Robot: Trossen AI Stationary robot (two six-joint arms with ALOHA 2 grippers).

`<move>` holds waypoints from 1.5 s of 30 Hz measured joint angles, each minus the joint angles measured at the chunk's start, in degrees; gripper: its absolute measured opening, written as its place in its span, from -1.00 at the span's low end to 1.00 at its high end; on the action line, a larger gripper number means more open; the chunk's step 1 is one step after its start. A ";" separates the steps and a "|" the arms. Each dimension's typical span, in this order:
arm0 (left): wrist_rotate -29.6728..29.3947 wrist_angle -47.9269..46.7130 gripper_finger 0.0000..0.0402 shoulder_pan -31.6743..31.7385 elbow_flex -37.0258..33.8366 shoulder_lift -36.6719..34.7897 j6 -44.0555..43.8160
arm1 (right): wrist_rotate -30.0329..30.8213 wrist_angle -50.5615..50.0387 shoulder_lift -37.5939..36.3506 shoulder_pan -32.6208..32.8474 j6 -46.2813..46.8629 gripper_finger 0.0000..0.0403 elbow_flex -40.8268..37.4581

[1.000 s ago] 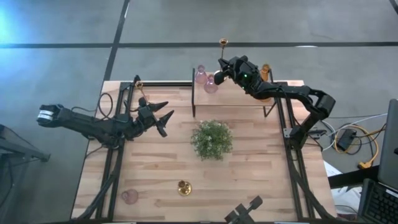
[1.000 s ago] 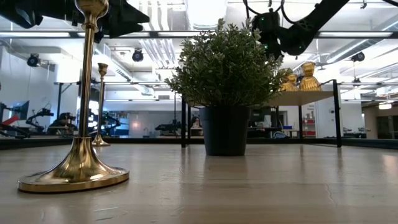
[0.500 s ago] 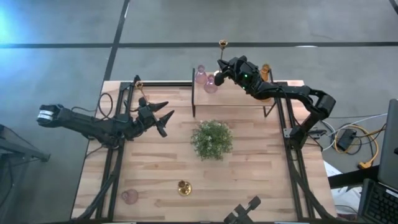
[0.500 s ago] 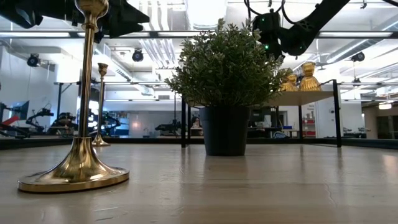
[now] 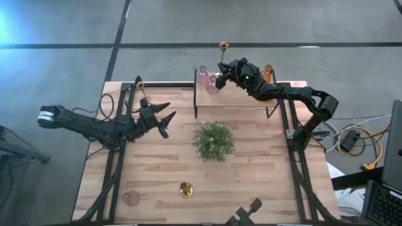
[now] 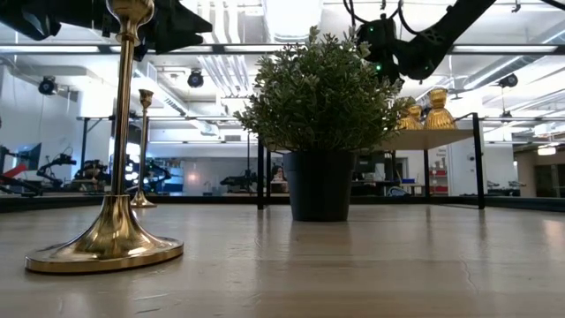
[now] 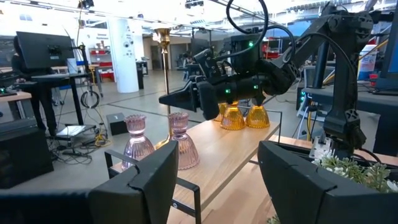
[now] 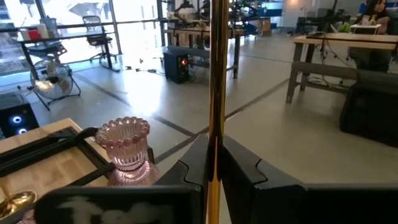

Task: Pick & Place candle stick holders
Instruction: Put the large bottom left golden candle holder on the shelf, then put the pink candle holder on the shelf

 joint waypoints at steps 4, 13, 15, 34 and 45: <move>0.00 0.00 0.12 -0.02 0.00 0.00 0.00 | 0.13 -0.09 -0.02 0.00 -0.44 -0.84 0.00; 0.00 0.00 0.12 -0.02 0.00 0.00 0.00 | 0.42 -0.65 -0.15 0.00 -1.32 -0.66 0.04; 0.00 -0.02 0.12 -0.02 0.00 0.00 0.00 | 0.43 -1.14 -0.15 0.00 -1.61 -0.59 0.04; 0.57 -0.02 0.12 -0.01 -0.04 0.02 -0.63 | -1.50 -11.34 -7.76 -0.02 -4.42 0.00 0.13; 1.38 -1.02 0.12 -0.01 -0.07 0.02 -4.44 | -6.70 -29.49 -20.35 2.33 -3.62 0.02 0.24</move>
